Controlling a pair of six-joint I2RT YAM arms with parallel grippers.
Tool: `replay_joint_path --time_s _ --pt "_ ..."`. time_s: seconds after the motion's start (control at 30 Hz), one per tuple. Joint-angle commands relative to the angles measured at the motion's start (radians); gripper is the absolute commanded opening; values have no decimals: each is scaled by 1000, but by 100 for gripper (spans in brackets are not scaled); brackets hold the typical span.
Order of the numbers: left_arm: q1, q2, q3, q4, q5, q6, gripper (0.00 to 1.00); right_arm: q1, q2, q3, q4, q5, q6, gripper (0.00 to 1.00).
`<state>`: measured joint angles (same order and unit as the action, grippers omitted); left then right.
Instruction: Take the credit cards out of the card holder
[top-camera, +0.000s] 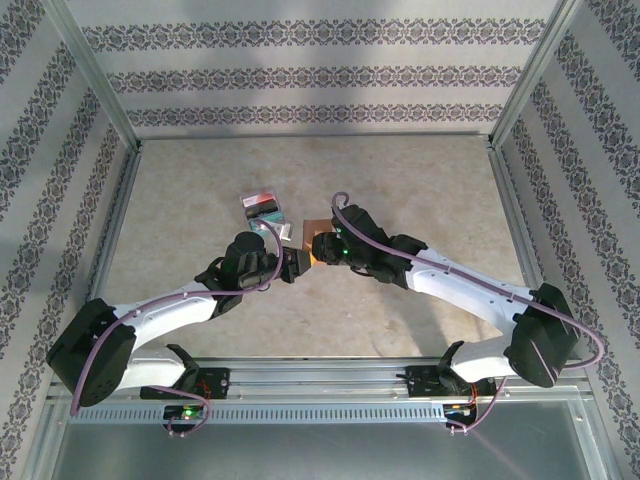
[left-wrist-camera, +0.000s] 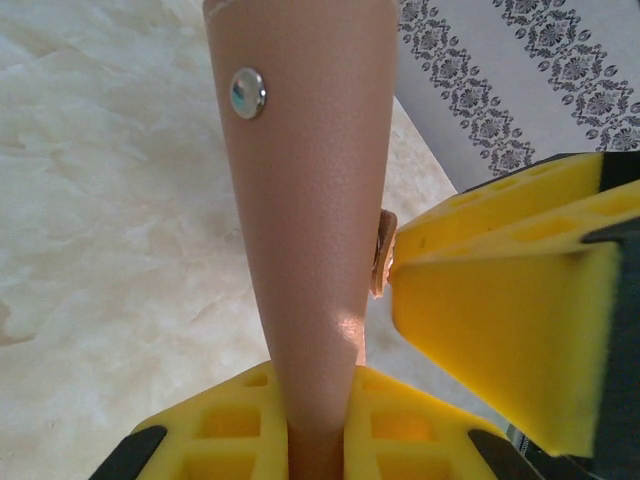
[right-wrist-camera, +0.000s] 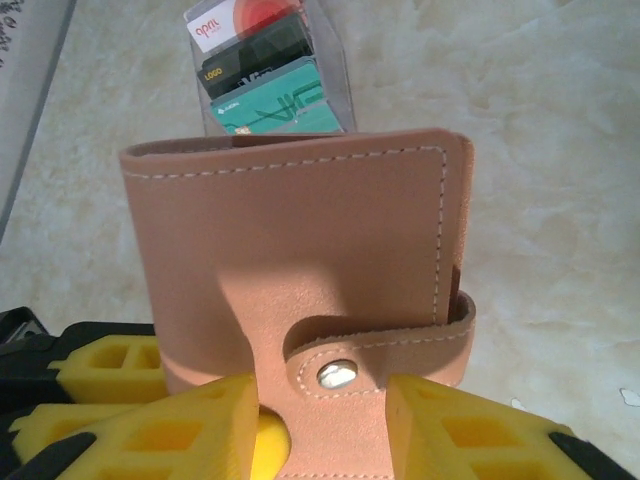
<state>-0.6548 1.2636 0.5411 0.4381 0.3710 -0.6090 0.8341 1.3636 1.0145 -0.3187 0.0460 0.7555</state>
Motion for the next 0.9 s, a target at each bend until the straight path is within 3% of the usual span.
replay_joint_path --time_s 0.0,0.47,0.87 --pt "-12 -6 8 70 41 1 0 10 13 29 -8 42 5 40" --pt "-26 7 6 150 160 8 0 -6 37 23 18 33 5 37" --pt "-25 -13 -2 124 127 14 0 -45 3 -23 -23 81 17 13"
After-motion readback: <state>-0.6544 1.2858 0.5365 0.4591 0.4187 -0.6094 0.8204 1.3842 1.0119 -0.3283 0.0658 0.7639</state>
